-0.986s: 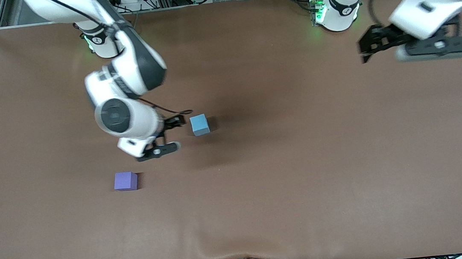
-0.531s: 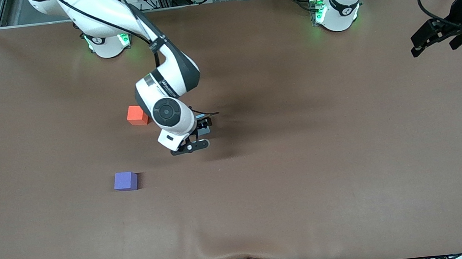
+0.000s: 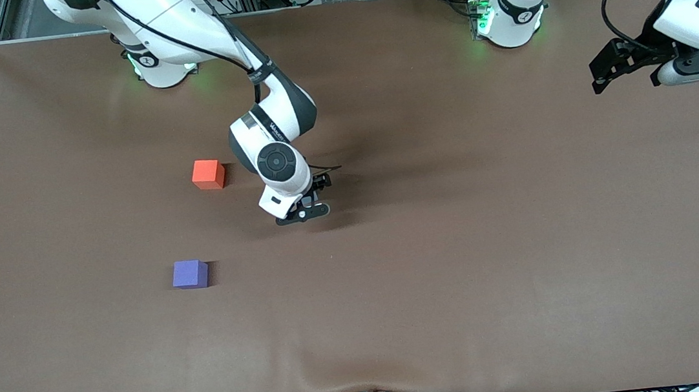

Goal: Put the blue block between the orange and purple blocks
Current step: 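Close the right gripper around the light blue cube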

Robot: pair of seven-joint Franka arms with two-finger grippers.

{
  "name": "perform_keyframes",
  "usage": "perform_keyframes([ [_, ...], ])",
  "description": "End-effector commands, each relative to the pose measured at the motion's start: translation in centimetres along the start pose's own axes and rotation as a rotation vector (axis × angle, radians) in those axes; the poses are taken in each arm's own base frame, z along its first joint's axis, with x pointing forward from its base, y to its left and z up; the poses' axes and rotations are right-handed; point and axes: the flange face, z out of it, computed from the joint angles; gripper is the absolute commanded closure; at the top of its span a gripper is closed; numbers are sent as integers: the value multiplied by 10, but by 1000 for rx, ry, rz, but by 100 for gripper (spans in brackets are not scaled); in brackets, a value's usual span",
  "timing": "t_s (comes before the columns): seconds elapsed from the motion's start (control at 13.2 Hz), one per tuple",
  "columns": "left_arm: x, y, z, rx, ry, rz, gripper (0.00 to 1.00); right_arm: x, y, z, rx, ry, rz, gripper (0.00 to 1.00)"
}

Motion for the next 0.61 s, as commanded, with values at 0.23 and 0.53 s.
perform_keyframes([
  [0.23,-2,-22,-6,20,6,23,0,12,30,-44,4,-20,116,100],
  [0.53,-1,-27,-17,18,27,35,0,53,159,-105,-2,-4,202,100],
])
